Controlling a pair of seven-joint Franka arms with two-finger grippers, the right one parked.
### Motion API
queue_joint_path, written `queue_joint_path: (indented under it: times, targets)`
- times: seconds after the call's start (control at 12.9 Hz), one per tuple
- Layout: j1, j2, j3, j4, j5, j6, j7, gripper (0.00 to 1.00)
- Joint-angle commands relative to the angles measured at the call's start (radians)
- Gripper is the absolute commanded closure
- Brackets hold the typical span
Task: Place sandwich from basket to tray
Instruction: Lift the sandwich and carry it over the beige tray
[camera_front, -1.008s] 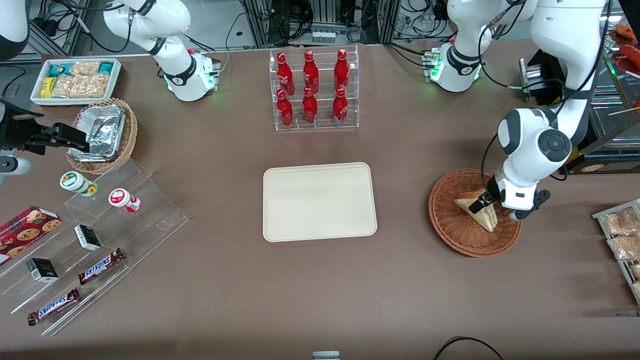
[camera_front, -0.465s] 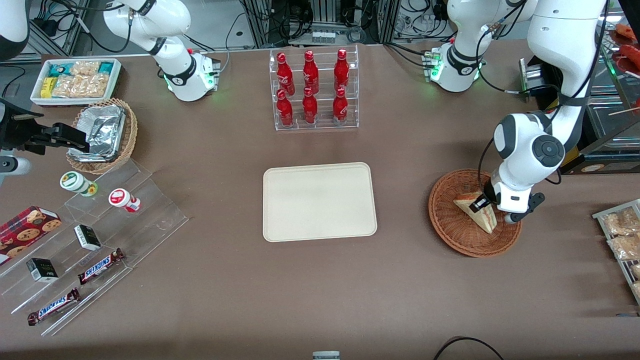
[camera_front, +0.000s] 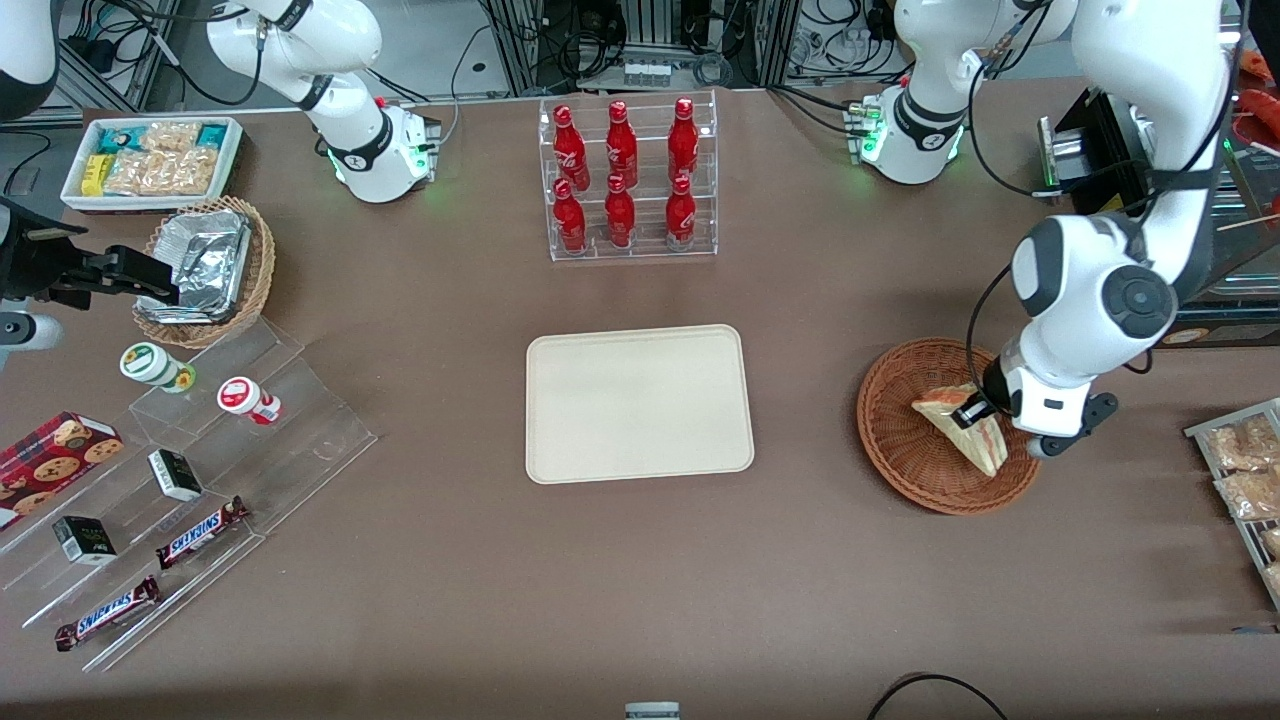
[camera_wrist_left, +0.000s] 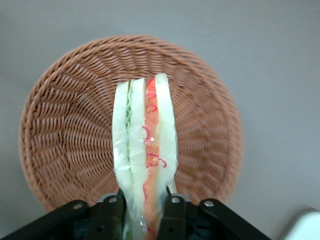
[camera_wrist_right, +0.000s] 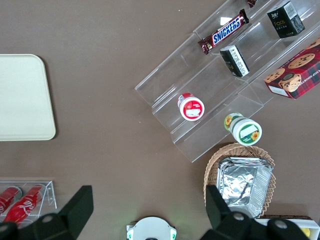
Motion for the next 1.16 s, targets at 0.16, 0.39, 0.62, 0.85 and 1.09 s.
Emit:
queue_joint_path:
  times: [0.16, 0.39, 0.62, 0.85, 1.09]
  targets:
    - [-0.007, 0.03, -0.144, 0.291, 0.069, -0.288, -0.006, 1.0]
    - [-0.007, 0.059, -0.27, 0.362, 0.11, -0.294, -0.017, 1.0]
    - [-0.027, 0.132, -0.385, 0.429, 0.136, -0.299, -0.041, 1.0]
    - [-0.175, 0.233, -0.387, 0.504, 0.194, -0.296, -0.155, 1.0]
    - [-0.284, 0.391, -0.385, 0.622, 0.258, -0.29, -0.233, 1.0]
